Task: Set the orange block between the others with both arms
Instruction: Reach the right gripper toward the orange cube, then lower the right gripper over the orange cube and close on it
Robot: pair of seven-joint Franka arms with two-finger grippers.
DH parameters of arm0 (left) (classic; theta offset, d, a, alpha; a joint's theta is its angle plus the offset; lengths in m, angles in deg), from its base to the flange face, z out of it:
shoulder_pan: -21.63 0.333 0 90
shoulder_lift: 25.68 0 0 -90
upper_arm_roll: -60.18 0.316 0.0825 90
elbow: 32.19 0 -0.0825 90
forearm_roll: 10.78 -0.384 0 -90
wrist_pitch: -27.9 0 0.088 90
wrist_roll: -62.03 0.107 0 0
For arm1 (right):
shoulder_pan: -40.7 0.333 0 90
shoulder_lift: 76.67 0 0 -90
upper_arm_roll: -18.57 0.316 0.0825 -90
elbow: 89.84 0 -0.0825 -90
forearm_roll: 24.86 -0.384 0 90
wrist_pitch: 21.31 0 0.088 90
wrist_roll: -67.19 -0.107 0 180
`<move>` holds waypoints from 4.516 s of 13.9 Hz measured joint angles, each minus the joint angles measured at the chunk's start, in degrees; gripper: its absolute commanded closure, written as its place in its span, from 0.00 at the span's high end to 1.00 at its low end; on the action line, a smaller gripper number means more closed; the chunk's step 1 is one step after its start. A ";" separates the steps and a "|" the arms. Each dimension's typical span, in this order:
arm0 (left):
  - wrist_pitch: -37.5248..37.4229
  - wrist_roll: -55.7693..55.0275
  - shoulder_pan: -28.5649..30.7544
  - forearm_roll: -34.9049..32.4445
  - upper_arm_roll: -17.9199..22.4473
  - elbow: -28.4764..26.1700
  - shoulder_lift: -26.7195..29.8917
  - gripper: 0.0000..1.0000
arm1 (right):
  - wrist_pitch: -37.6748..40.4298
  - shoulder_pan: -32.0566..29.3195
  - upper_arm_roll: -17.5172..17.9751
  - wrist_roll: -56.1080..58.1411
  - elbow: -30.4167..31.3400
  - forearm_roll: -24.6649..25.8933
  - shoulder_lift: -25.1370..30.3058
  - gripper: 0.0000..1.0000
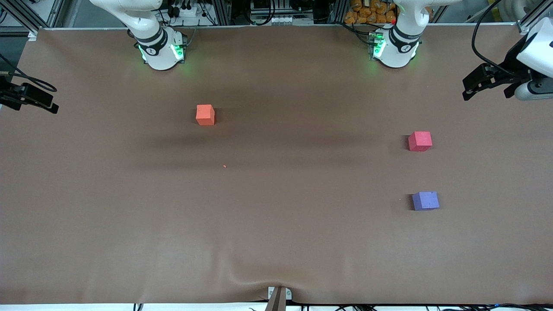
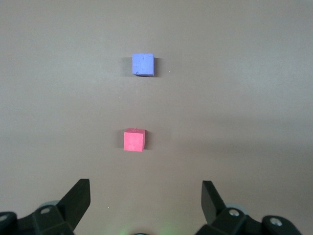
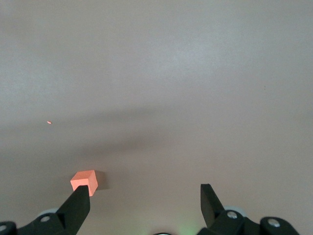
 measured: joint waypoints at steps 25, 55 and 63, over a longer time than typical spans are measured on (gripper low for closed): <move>-0.48 0.16 1.19 0.00 0.02 0.36 -2.20 1.00 | -3.94 3.81 1.15 0.00 9.05 -6.16 -16.08 1.00; -0.71 0.19 2.18 0.00 -1.17 0.28 -2.72 1.00 | -21.18 25.89 1.45 -0.61 31.40 -15.11 -21.57 1.00; -0.64 0.29 2.27 0.00 -1.15 0.35 -2.72 1.00 | -26.34 35.22 1.38 -11.17 34.67 -16.08 -21.20 1.00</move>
